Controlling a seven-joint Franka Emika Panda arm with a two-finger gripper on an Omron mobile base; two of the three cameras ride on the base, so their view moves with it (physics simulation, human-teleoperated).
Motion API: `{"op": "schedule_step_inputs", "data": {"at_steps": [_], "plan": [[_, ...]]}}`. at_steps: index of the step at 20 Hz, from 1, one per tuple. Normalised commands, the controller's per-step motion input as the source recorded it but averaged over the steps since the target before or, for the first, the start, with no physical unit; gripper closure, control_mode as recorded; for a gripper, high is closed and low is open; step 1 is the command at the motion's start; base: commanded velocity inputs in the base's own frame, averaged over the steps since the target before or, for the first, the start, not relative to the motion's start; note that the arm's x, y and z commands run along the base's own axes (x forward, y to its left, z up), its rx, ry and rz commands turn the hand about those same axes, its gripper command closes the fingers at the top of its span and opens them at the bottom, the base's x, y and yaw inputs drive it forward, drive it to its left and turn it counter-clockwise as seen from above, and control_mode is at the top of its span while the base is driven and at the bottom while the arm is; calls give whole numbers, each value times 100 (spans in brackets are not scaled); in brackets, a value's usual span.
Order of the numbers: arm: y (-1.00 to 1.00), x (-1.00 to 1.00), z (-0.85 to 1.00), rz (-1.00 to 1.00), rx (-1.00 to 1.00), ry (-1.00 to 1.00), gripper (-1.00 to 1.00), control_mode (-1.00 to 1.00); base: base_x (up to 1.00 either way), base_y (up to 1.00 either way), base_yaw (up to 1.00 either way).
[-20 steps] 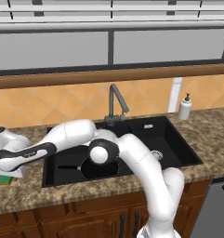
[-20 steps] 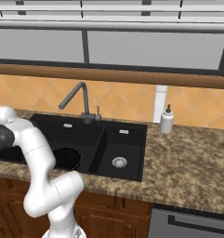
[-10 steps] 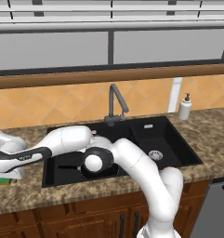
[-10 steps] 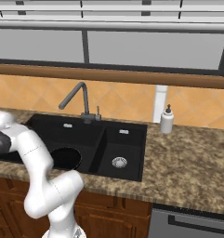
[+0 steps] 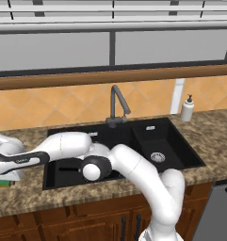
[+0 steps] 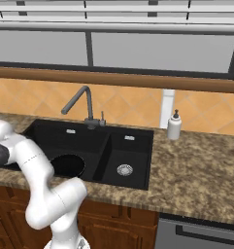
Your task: Pick the pan and sponge and place them into the sink. Then turn on the water.
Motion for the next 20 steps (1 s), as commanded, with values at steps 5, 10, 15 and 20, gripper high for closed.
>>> {"op": "schedule_step_inputs", "data": {"at_steps": [5, 10, 15, 20], "plan": [[-43, -7, -71, 0, 4, 1, 100, -100, 0, 0, 0], [-100, -27, -53, 1, 11, -6, 100, -100, 0, 0, 0], [-97, -24, -11, 2, 11, -11, 100, -100, 0, 0, 0], [-100, -23, 9, 2, 26, -12, 100, -100, 0, 0, 0]]}}
